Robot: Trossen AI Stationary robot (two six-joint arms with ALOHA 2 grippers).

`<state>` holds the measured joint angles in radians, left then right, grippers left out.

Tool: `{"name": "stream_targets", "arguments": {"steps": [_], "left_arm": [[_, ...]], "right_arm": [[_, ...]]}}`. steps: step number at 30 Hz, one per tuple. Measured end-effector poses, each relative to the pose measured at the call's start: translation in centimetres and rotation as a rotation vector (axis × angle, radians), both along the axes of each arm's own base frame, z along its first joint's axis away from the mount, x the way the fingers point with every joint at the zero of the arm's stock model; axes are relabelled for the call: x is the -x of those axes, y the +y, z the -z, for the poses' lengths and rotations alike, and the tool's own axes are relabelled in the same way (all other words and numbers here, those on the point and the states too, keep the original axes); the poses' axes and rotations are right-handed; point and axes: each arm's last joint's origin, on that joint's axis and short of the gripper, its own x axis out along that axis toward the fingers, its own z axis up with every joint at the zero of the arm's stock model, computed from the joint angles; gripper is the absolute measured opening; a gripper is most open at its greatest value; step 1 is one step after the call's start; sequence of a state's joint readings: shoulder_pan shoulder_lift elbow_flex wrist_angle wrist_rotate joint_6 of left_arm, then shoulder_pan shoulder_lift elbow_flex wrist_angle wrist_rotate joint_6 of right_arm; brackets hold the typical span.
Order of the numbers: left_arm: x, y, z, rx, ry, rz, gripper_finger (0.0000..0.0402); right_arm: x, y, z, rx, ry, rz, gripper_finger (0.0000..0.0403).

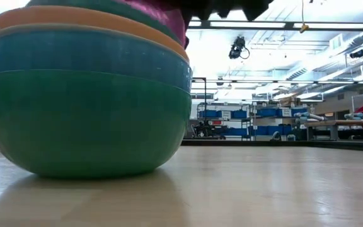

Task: Nest bowls inside each other
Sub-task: Stack the red bowl on top of the blue bowl

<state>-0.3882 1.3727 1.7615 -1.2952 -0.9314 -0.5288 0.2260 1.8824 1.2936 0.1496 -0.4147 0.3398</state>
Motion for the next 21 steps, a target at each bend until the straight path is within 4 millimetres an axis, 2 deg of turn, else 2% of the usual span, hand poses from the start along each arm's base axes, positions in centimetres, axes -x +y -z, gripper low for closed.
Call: {"name": "stream_targets", "arguments": {"steps": [4,14,18,21], "left_arm": [[0.0,0.0,0.0,0.002,-0.002,-0.002,0.0074],[0.0,0.0,0.0,0.004,-0.003,-0.003,0.0074],[0.0,0.0,0.0,0.004,-0.003,-0.004,0.0074],[0.1,0.0,0.0,0.008,-0.002,-0.009,0.0074]], "right_arm": [[-0.3,0.2,0.6,-0.028,0.046,-0.017,0.0015],[-0.1,0.3,1.0,-0.062,0.14,-0.011,0.0113],[0.3,0.5,1.2,-0.057,0.175,-0.018,0.0125],[0.7,0.6,0.3,-0.055,0.173,-0.024,0.0125]]}}
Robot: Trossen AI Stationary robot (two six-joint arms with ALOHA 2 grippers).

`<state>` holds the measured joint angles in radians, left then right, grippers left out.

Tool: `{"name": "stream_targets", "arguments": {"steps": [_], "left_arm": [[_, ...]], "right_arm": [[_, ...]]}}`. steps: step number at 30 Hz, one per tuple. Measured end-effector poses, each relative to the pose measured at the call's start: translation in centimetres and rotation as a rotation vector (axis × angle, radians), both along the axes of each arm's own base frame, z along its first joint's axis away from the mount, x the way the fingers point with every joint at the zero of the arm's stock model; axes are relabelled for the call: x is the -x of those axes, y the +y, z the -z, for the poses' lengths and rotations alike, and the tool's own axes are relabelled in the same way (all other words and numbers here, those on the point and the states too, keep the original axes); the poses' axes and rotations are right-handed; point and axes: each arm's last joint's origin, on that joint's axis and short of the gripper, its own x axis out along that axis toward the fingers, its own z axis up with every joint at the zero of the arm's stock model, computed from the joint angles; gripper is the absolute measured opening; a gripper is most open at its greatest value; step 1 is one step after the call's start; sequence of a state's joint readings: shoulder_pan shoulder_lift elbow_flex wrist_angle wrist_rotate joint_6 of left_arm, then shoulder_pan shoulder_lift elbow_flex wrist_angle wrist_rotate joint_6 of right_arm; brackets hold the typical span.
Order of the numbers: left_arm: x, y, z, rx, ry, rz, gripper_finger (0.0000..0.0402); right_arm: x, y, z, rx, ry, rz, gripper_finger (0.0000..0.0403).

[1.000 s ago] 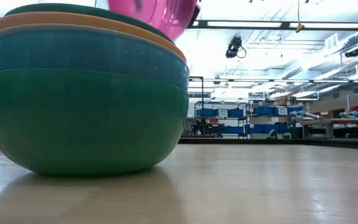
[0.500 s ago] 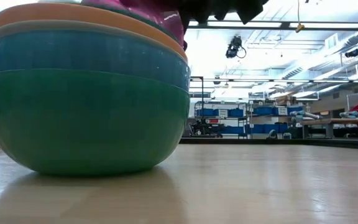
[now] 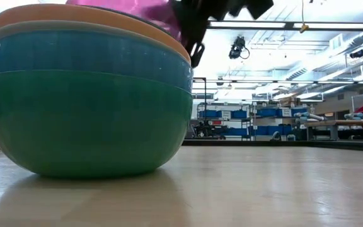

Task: Nest bowls inside each other
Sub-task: Stack the red bowl on top of the blue bowl, then move the stacked bowls to the center of the table

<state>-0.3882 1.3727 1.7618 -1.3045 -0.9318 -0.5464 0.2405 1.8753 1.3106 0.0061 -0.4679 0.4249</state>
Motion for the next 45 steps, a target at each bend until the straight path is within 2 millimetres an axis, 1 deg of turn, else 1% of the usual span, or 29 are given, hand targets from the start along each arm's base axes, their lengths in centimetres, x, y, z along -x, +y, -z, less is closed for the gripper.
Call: {"name": "stream_targets", "arguments": {"steps": [5,9,11,13,14,16,18,20,22,23,25,28,31,34,38,40,45], "left_arm": [[0.1,0.0,0.1,0.001,0.007,-0.005,0.0074],[0.1,0.0,0.1,0.019,0.001,-0.008,0.0074],[0.1,-0.1,0.3,0.086,0.01,0.013,0.0074],[0.2,-0.6,0.7,0.205,0.058,0.084,0.0074],[0.2,-1.1,1.3,0.273,0.089,0.127,0.0074],[0.1,-2.7,3.2,0.404,0.217,0.26,0.0074],[-0.1,-5.1,6.0,0.57,0.344,0.399,0.0074],[-0.5,-7.8,8.8,0.707,0.419,0.542,0.0073],[-0.9,-10.3,11.1,0.796,0.417,0.685,0.0069],[-1.0,-11.2,12.3,0.812,0.407,0.724,0.0065],[-1.5,-12.2,14.8,0.814,0.394,0.738,0.0057],[-2.2,-12.7,18.3,0.788,0.39,0.695,0.0046],[-3.1,-13.7,20.1,0.835,0.328,0.75,0.0039],[-3.7,-14.3,21.7,0.855,0.303,0.782,0.0038],[-4.1,-14.3,23.2,0.816,0.308,0.739,0.0037],[-4.2,-14.0,23.9,0.763,0.301,0.717,0.0037],[-4.7,-12.6,24.6,0.633,0.248,0.621,0.0037]], "right_arm": [[1.5,-0.4,-1.9,0.026,0.033,-0.003,0.0126],[3.1,-0.8,-4.1,0.05,0.031,0.003,0.0125],[4.0,-1.0,-5.2,0.072,0.025,0.017,0.0124],[5.3,-1.2,-6.3,0.116,0.037,0.037,0.0123],[5.9,-1.2,-6.9,0.139,0.036,0.053,0.0123],[7.4,-1.2,-8.1,0.193,0.041,0.097,0.0123],[8.8,-1.0,-9.2,0.25,0.031,0.151,0.0123],[10.2,-0.9,-10.3,0.306,0.008,0.201,0.0123],[11.3,-0.9,-11.4,0.342,-0.031,0.244,0.0123],[11.7,-0.9,-11.9,0.354,-0.052,0.263,0.0123],[12.5,-1.0,-12.8,0.365,-0.09,0.297,0.0123],[13.4,-1.4,-13.9,0.357,-0.134,0.319,0.0123],[13.9,-1.6,-14.4,0.351,-0.153,0.325,0.0123],[14.1,-1.7,-14.6,0.359,-0.165,0.32,0.0123],[14.1,-1.8,-14.5,0.374,-0.163,0.314,0.0123],[14.0,-1.9,-14.5,0.381,-0.164,0.313,0.0123],[14.0,-1.9,-14.5,0.382,-0.164,0.314,0.0123]]}}
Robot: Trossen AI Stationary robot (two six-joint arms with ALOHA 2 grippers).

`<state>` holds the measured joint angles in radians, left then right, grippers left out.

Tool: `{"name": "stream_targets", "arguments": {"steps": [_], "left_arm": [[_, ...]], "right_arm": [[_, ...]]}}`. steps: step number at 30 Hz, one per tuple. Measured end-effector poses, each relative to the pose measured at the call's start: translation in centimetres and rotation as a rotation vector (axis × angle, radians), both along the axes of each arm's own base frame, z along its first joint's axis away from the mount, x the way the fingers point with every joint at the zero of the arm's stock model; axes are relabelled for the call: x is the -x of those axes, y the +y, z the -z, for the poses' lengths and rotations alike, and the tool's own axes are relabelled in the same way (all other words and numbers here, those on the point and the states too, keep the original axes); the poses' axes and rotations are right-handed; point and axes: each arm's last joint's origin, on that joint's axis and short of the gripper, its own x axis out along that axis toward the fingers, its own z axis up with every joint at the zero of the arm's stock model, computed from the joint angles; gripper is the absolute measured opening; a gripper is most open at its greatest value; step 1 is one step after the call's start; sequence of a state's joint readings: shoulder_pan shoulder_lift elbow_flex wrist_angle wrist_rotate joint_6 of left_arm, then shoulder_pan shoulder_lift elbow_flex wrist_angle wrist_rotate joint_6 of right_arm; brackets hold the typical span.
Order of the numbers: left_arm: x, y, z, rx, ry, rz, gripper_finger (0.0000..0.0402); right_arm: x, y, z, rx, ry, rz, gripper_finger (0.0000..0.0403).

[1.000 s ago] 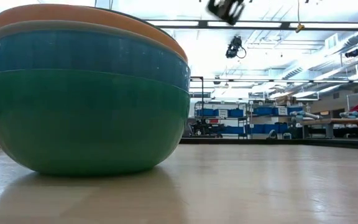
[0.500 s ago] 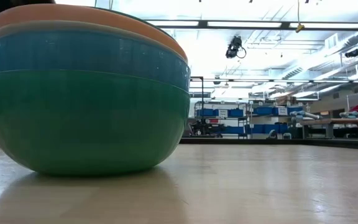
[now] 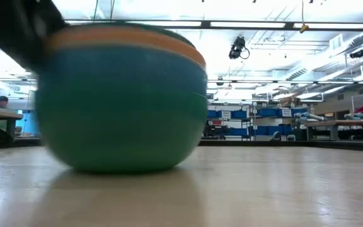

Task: Nest bowls inside each other
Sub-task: Move the stacked bowls to the center of the table

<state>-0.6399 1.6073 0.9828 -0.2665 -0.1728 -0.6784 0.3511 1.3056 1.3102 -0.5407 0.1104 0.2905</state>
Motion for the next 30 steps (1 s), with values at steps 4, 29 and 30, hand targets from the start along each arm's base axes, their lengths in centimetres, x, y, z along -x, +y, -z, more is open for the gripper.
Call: {"name": "stream_targets", "arguments": {"steps": [4,29,30], "left_arm": [[0.0,1.9,1.2,-0.137,0.025,-0.095,0.0037],[-4.9,12.5,-3.0,-0.351,-0.298,-0.318,0.0037],[-4.5,12.6,-4.0,-0.357,-0.311,-0.315,0.0037]], "right_arm": [[0.0,0.0,0.0,0.0,-0.001,0.0,0.0123],[0.4,-0.8,0.8,0.154,0.062,0.178,0.0122],[0.6,-1.1,1.1,0.196,0.083,0.234,0.0121]]}}
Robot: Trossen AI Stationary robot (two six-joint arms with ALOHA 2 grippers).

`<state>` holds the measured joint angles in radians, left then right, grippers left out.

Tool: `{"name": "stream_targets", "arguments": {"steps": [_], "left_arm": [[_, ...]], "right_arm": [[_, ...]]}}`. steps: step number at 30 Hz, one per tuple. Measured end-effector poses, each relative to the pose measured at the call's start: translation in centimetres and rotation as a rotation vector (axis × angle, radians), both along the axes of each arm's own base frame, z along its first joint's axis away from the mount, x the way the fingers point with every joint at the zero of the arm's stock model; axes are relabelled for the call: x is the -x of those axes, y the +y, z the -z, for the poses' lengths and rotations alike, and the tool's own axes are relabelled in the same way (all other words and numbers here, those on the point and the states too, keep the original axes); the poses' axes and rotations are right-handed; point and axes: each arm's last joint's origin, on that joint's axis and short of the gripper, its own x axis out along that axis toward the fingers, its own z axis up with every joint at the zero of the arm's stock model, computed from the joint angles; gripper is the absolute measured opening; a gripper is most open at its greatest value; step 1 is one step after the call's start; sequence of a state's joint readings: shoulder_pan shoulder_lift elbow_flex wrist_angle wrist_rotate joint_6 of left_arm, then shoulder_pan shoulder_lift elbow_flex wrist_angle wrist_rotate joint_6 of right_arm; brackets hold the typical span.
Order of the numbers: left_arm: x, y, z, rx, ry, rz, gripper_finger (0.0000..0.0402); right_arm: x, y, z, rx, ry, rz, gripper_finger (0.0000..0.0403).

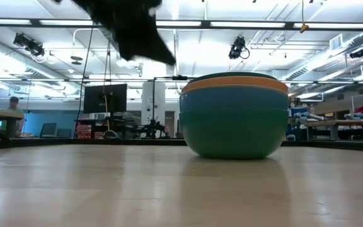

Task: Nest bowls inside each other
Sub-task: Move the stacked bowls to the center of the table, then return to Home Position

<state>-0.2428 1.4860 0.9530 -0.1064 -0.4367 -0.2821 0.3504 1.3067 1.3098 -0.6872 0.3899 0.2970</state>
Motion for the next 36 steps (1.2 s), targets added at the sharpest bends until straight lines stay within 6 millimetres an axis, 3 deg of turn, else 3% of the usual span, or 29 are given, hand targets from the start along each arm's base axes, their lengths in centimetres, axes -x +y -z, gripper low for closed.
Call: {"name": "stream_targets", "arguments": {"steps": [4,8,12,15,18,22,26,30,36], "left_arm": [[2.1,0.5,-5.0,-0.025,-0.06,0.02,0.0037],[5.9,1.2,-11.2,-0.049,-0.23,0.08,0.0037],[10.9,1.6,-16.7,-0.093,-0.507,0.164,0.0037],[14.3,2.1,-18.6,-0.083,-0.628,0.199,0.0037],[16.4,2.7,-19.8,-0.052,-0.727,0.201,0.0037],[17.6,3.2,-20.5,-0.098,-0.783,0.27,0.0037],[18.1,4.0,-20.1,-0.132,-0.726,0.24,0.0037],[19.6,5.1,-19.7,-0.163,-0.68,0.184,0.0037],[24.3,6.1,-19.9,-0.178,-0.734,0.163,0.0037]], "right_arm": [[1.0,-1.0,1.0,0.124,0.095,0.191,0.0121],[1.0,-0.8,1.0,0.084,0.113,0.136,0.0121],[0.0,0.3,-0.3,0.023,-0.052,0.076,0.0122],[-0.7,1.6,-2.0,0.102,-0.225,-0.057,0.0121],[-1.2,2.4,-4.3,0.197,-0.446,-0.275,0.0122],[0.3,0.6,-7.3,0.186,-0.664,-0.532,0.0121],[4.1,-1.7,-9.1,0.17,-0.676,-0.534,0.0123],[9.2,-3.2,-10.9,0.167,-0.729,-0.508,0.0122],[15.1,-4.9,-11.4,0.172,-0.781,-0.476,0.0123]]}}
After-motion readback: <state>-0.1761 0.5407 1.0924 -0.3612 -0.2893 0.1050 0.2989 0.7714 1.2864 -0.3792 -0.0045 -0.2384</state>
